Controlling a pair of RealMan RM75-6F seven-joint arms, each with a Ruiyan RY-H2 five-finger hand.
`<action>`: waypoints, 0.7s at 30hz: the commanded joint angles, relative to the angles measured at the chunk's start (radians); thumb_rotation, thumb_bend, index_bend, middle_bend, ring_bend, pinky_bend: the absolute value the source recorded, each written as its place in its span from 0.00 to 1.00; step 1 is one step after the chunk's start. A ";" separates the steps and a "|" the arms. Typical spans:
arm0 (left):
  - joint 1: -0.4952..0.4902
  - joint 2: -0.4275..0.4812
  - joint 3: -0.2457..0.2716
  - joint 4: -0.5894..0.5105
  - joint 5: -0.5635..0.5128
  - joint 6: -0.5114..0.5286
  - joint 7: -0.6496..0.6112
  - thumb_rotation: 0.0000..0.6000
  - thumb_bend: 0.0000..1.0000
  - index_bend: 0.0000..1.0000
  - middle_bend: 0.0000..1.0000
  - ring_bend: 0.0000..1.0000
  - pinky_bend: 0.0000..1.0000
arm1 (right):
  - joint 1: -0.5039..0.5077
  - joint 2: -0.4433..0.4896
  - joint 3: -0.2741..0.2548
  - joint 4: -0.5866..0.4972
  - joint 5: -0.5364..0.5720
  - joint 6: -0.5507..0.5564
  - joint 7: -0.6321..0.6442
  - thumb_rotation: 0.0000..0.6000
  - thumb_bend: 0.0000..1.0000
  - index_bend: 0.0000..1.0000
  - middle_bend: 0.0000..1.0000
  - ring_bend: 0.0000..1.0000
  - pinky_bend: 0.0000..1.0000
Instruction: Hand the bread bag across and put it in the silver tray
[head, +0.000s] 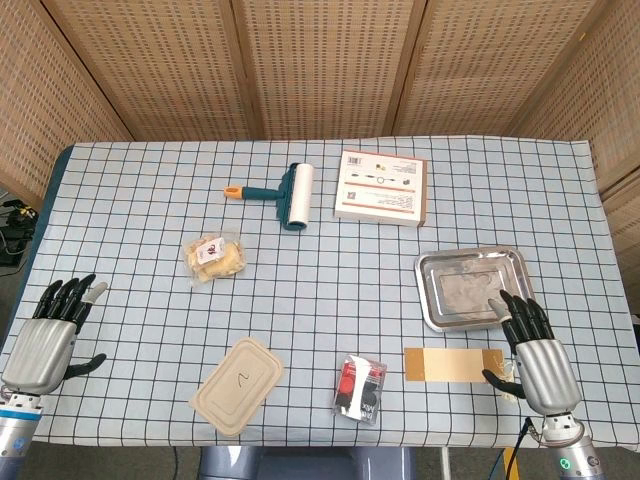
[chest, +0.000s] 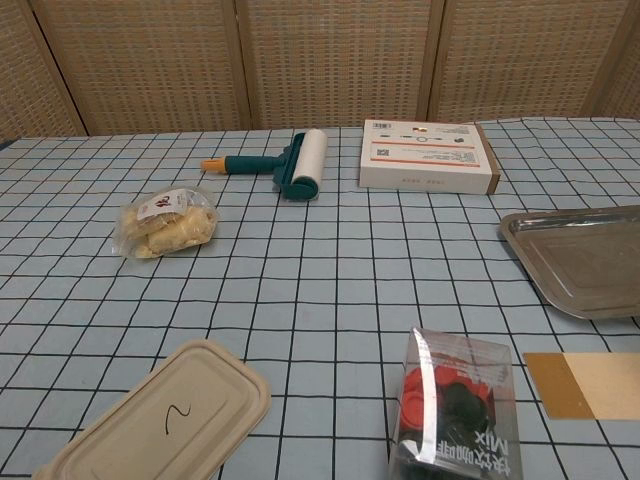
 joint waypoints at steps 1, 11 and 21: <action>0.000 0.000 0.001 0.001 0.000 -0.001 0.000 1.00 0.03 0.00 0.00 0.00 0.00 | 0.000 0.000 0.000 -0.001 0.000 0.001 0.000 1.00 0.08 0.00 0.00 0.00 0.00; -0.011 -0.006 -0.008 0.002 -0.022 -0.020 0.005 1.00 0.03 0.00 0.00 0.00 0.00 | 0.003 0.004 -0.001 -0.006 0.009 -0.012 0.007 1.00 0.08 0.00 0.00 0.00 0.00; -0.136 -0.020 -0.123 -0.003 -0.227 -0.176 0.107 1.00 0.03 0.00 0.00 0.00 0.00 | 0.004 0.024 0.009 -0.016 0.014 -0.004 0.036 1.00 0.08 0.00 0.00 0.00 0.00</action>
